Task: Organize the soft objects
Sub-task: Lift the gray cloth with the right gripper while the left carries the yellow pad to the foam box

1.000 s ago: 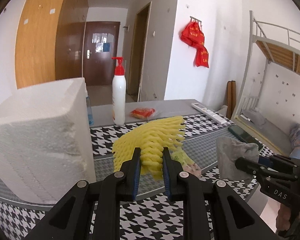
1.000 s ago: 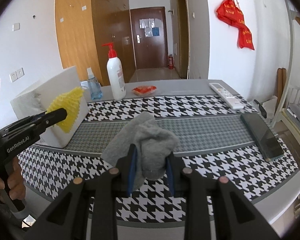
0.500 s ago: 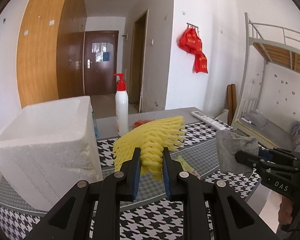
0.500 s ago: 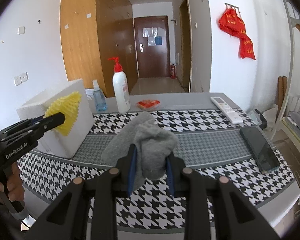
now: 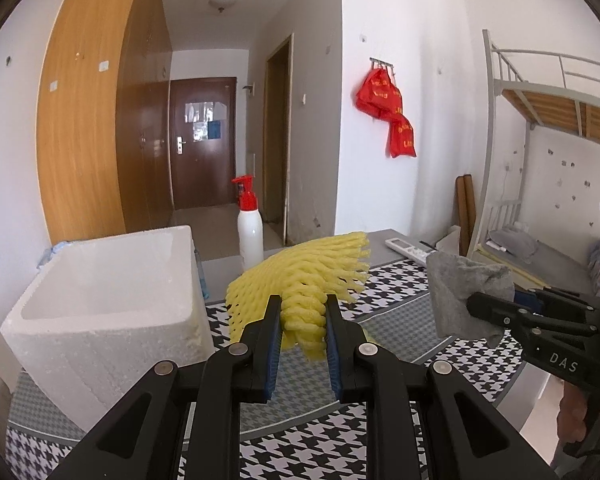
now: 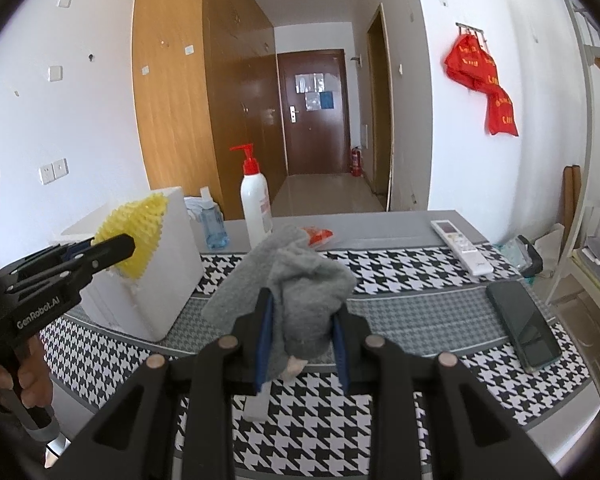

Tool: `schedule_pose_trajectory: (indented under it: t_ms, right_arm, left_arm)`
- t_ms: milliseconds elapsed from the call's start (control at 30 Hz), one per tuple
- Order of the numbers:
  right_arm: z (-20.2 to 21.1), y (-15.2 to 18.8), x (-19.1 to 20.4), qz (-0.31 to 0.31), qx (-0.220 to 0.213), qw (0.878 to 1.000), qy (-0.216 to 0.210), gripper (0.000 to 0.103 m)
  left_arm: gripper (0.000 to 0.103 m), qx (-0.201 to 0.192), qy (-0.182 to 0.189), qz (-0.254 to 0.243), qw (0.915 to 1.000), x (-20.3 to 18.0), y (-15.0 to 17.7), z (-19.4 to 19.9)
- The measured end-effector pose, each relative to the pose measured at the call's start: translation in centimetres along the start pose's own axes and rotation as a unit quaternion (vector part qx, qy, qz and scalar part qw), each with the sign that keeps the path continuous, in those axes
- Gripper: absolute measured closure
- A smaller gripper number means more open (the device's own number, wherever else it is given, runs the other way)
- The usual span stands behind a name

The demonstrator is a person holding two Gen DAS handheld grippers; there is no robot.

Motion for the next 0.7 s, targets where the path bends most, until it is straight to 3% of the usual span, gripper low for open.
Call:
schedule_pose_trajectory:
  t_ms: [700]
  right_arm:
    - [0.2, -2.5, 1.2, 0.007, -0.035, 0.999, -0.02, 0.072]
  left_arm:
    - [0.082, -0.039, -0.018, -0.021, 0.9988, 0.6, -2.6, 2.0]
Point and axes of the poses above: each gripper's, at about its wrist camera, not at the fingertips, and z roughly against the way its jaws point, x to its left, y to its underside, the point moved 2 cm from there along -z, roughly the way its jaws point, and after that the axes turned 4 degrees about y, right-handed, at the moved point
